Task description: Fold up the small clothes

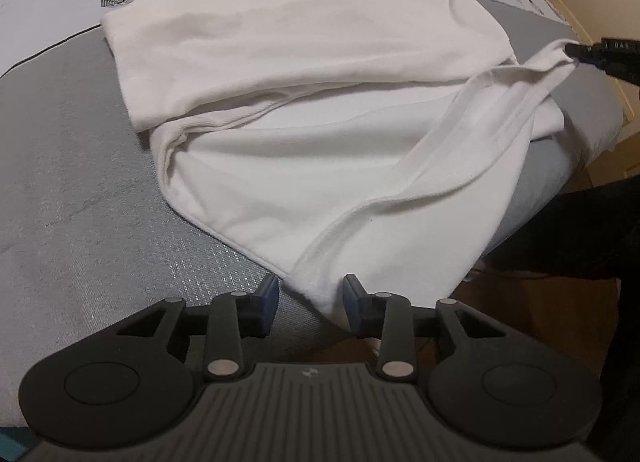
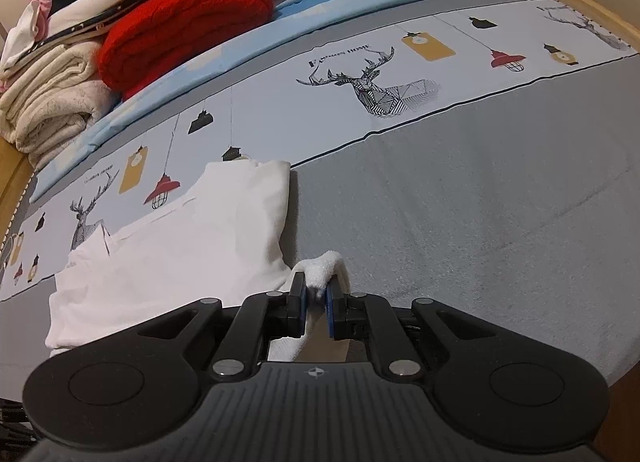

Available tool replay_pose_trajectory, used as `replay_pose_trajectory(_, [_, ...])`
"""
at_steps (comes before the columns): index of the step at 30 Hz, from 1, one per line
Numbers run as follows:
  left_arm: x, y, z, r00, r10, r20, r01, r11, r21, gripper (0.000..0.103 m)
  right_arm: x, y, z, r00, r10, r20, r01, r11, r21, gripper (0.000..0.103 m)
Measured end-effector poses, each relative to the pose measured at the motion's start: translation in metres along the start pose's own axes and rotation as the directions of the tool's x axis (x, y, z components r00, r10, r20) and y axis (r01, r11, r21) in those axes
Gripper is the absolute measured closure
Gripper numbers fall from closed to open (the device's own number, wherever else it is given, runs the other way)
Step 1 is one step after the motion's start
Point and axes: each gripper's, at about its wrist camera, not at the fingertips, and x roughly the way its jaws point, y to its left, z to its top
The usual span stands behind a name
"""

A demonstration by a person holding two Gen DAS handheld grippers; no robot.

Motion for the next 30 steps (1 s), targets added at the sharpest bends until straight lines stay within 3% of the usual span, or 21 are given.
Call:
replay_pose_trajectory(2, [-0.002,-0.004,0.005,1.000,0.004,0.021,-0.004,1.000,0.013,0.094,0.002,0.001,0.000,1.000,-0.004,-0.003,0.004,1.000,-0.005,0.094])
replay_pose_trajectory(6, [-0.023,0.004,0.010,0.989,0.044,0.143,-0.042,0.999,-0.019,0.097,0.002,0.006,0.001,1.000,-0.007,0.003,0.007,1.000,-0.019,0.094])
replay_pose_trajectory(9, [-0.048,0.016,0.017,0.954,0.125,0.273,-0.105,0.991,-0.087,0.097,-0.001,0.008,0.003,0.999,-0.009,0.034,0.010,1.000,-0.026,0.094])
replay_pose_trajectory(10, [-0.055,0.016,0.020,0.928,0.193,0.319,-0.170,0.981,-0.097,0.097,-0.002,0.008,0.004,0.999,-0.011,0.045,0.012,1.000,-0.021,0.094])
replay_pose_trajectory(12, [-0.067,0.014,0.026,0.853,0.332,0.402,-0.306,0.943,-0.129,0.097,-0.002,0.009,0.007,0.998,-0.012,0.067,0.013,1.000,-0.004,0.094])
replay_pose_trajectory(14, [-0.081,0.013,0.033,0.783,0.400,0.476,-0.363,0.916,-0.172,0.097,-0.001,0.012,0.011,0.996,-0.004,0.085,0.004,1.000,0.004,0.094])
replay_pose_trajectory(17, [-0.089,0.005,0.043,0.694,0.479,0.537,-0.461,0.869,-0.181,0.097,0.001,0.029,0.016,0.992,0.013,0.126,-0.009,0.999,-0.032,0.094])
replay_pose_trajectory(18, [-0.090,0.004,0.048,0.673,0.498,0.547,-0.485,0.855,-0.182,0.097,0.002,0.036,0.018,0.990,0.012,0.142,-0.005,0.999,-0.051,0.094])
replay_pose_trajectory(19, [-0.091,0.004,0.053,0.665,0.505,0.550,-0.493,0.850,-0.185,0.097,0.003,0.042,0.021,0.988,0.013,0.156,-0.002,0.998,-0.067,0.094])
replay_pose_trajectory(21, [-0.092,0.010,0.063,0.666,0.506,0.548,-0.472,0.855,-0.216,0.097,0.008,0.053,0.026,0.983,0.011,0.184,0.005,0.997,-0.082,0.094])
replay_pose_trajectory(26, [-0.096,0.053,0.083,0.723,0.465,0.511,-0.330,0.882,-0.336,0.097,0.022,0.064,0.043,0.976,0.005,0.218,0.003,0.999,-0.037,0.094])
replay_pose_trajectory(30, [-0.091,0.076,0.100,0.745,0.448,0.494,-0.277,0.881,-0.383,0.097,0.041,0.071,0.058,0.976,0.010,0.218,-0.009,1.000,-0.008,0.094])
